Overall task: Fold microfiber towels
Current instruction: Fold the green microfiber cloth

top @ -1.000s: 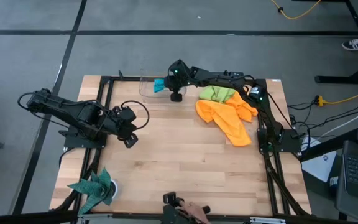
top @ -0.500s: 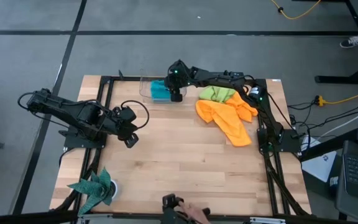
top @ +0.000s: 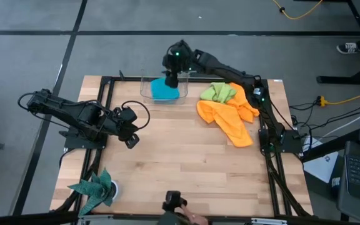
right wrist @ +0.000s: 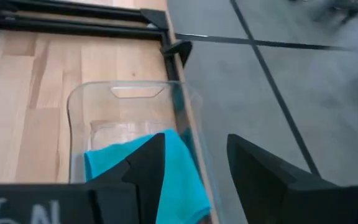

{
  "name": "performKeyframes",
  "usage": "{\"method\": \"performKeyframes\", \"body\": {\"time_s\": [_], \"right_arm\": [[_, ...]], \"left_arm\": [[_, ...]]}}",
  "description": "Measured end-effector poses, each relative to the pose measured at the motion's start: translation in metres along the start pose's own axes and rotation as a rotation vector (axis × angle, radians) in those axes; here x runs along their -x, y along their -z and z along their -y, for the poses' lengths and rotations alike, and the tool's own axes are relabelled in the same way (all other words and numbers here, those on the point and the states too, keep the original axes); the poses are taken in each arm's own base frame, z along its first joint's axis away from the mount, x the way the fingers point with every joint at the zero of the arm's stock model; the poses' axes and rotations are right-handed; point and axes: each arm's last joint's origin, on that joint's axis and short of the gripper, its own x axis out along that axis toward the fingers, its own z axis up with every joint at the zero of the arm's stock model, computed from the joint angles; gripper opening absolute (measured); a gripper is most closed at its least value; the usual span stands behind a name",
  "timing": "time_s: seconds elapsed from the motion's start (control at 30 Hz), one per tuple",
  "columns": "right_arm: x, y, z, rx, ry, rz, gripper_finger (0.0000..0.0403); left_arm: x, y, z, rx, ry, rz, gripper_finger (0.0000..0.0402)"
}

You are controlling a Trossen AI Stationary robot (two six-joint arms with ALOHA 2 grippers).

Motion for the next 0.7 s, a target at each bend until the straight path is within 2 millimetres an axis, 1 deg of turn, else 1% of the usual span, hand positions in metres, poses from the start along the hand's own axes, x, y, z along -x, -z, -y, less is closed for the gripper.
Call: {"method": "performKeyframes", "body": {"time_s": [0.07, 0.13, 0.23, 0.3, 0.4, 0.53, 0.57, 0.63, 0.7], "right_arm": [[0.013, -0.007, 0.003, -0.025, 0.027, -0.03, 0.0172], [0.022, -0.007, 0.003, -0.041, 0.058, -0.055, 0.0171], [0.037, 0.0, 0.001, -0.049, 0.073, -0.18, 0.017], [0.046, 0.01, -0.001, -0.074, 0.081, -0.313, 0.017], [0.057, 0.03, 0.003, -0.116, 0.038, -0.514, 0.017], [0.077, 0.059, 0.022, -0.168, -0.01, -0.768, 0.017], [0.082, 0.066, 0.028, -0.199, -0.025, -0.81, 0.017], [0.084, 0.073, 0.039, -0.293, -0.038, -0.798, 0.017], [0.092, 0.079, 0.046, -0.386, -0.094, -0.774, 0.017]], "left_arm": [[0.0, 0.0, 0.0, 0.0, 0.0, 0.0, 0.0025], [0.0, 0.0, 0.0, 0.0, 0.0, 0.0, 0.0025], [0.0, 0.0, 0.0, 0.0, 0.0, 0.0, 0.0025], [0.0, 0.0, 0.0, 0.0, 0.0, -0.001, 0.0025], [0.0, 0.0, 0.0, 0.0, 0.0, 0.0, 0.0025], [0.0, 0.0, 0.0, 0.0, 0.0, 0.0, 0.0025], [0.0, 0.0, 0.0, -0.001, -0.002, 0.001, 0.0025], [0.0, 0.0, 0.0, 0.0, -0.006, 0.008, 0.0025], [0.0, 0.0, 0.0, 0.0, -0.012, 0.016, 0.0025]]}}
